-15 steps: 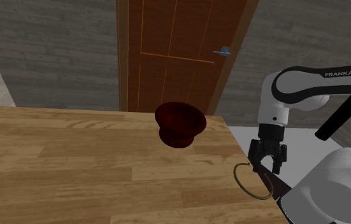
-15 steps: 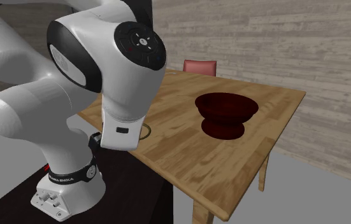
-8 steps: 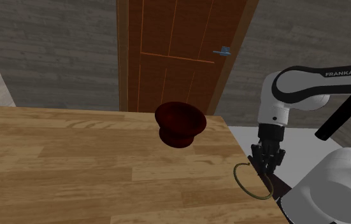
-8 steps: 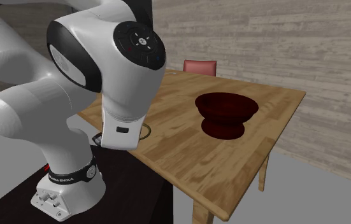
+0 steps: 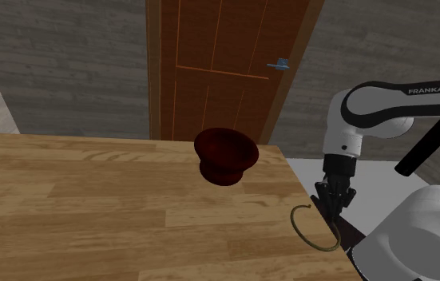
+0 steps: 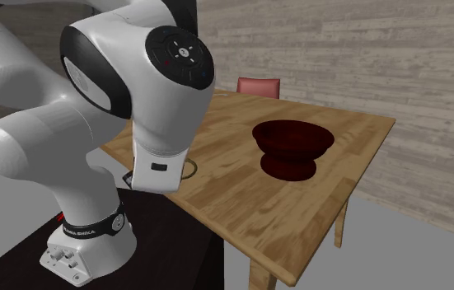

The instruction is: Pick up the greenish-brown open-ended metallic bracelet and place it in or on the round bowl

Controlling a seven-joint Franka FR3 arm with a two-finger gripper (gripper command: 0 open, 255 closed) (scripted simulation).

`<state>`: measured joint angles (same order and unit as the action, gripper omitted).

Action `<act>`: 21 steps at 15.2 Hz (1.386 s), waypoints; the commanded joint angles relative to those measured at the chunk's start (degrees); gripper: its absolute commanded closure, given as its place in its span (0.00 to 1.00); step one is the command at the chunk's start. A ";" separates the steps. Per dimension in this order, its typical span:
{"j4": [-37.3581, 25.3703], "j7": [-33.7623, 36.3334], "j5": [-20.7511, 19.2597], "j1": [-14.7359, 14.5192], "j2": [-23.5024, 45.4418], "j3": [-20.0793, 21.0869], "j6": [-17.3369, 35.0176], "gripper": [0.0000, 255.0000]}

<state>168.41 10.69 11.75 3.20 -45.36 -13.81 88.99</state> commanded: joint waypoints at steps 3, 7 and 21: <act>-1.18 0.85 -1.09 0.32 -1.54 0.58 -2.81 1.00; -3.42 2.04 -0.74 0.31 -3.24 0.91 -6.56 1.00; -12.60 5.90 0.98 -0.15 -6.17 1.83 -17.99 1.00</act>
<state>156.43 16.29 12.55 3.11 -51.35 -12.07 71.77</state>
